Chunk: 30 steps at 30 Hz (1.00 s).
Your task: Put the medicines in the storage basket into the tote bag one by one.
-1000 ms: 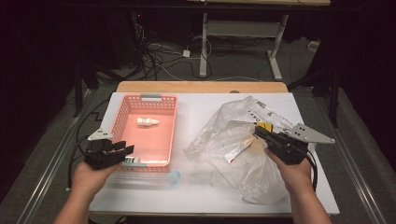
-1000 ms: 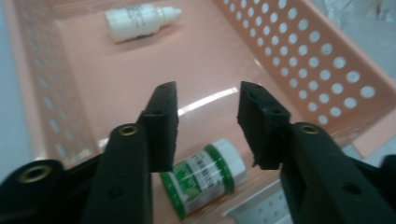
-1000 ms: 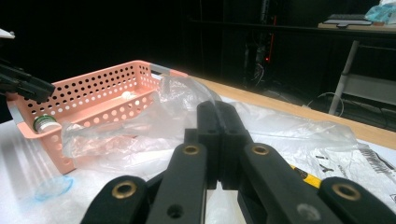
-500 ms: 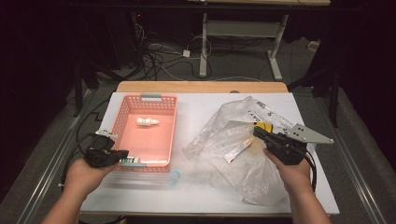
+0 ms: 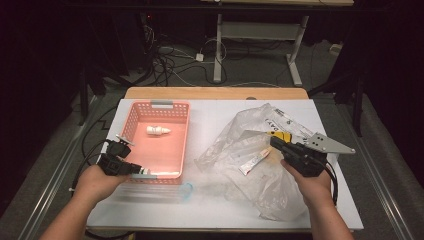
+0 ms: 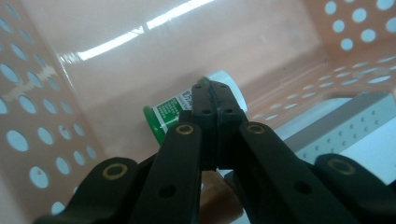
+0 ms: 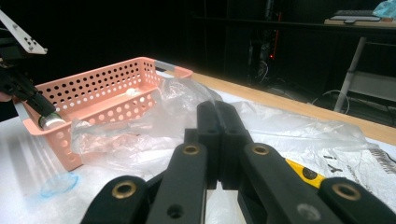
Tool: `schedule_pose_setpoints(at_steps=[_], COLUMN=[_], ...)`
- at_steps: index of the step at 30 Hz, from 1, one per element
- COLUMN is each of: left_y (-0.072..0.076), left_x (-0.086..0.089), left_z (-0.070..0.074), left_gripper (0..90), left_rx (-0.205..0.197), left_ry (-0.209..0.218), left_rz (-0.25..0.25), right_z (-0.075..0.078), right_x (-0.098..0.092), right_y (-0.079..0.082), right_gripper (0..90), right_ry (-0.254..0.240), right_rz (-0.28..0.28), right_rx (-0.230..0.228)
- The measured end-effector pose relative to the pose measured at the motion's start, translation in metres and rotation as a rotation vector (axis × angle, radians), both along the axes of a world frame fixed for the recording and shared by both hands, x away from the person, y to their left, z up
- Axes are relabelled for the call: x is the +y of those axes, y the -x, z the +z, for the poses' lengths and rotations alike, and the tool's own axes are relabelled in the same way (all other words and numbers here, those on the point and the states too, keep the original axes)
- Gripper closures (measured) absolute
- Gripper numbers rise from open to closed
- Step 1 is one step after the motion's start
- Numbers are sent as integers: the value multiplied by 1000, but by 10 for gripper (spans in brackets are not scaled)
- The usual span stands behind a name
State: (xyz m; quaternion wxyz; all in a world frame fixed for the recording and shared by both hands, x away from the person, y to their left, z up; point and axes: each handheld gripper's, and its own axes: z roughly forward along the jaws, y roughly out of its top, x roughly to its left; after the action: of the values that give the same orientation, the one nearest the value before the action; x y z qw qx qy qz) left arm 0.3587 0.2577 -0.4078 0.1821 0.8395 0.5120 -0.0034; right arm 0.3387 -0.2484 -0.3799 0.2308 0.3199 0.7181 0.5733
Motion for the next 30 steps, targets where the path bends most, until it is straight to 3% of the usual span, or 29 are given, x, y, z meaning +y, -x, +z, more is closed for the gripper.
schedule_pose_setpoints(at_steps=[7, 11, 13, 14, 17, 21, 26, 28, 30], left_y=[-9, -16, -21, -24, -32, -35, -38, -44, -51], left_x=[-4, -10, -13, -13, -10, -8, -8, -7, -7], left_z=[-1, 0, 1, 2, 9, 14, 12, 11, 9], left_gripper=[883, 883, 882, 882, 881, 878, 614, 436, 407], left_rx=[72, 73, 37, -2, -96, -145, -200, -190, -189], left_ry=[-60, -87, -98, -100, -23, 6, -17, -17, -4], left_rz=[-42, -59, -44, -30, 22, 45, 86, 130, 160], right_z=[0, 0, 0, 0, 0, 0, -1, -1, 0], right_x=[1, 1, 0, 0, 0, -1, -1, 0, 1], right_y=[0, 0, 0, 0, 0, 0, -1, -1, -1], right_gripper=[900, 900, 900, 900, 900, 900, 900, 900, 900], right_ry=[1, -1, -1, -1, -3, -4, 0, 3, 4], right_rz=[3, 2, 3, 2, -1, -4, -2, 0, 2], right_rx=[0, 1, -1, -2, 0, 4, 0, -1, -1])
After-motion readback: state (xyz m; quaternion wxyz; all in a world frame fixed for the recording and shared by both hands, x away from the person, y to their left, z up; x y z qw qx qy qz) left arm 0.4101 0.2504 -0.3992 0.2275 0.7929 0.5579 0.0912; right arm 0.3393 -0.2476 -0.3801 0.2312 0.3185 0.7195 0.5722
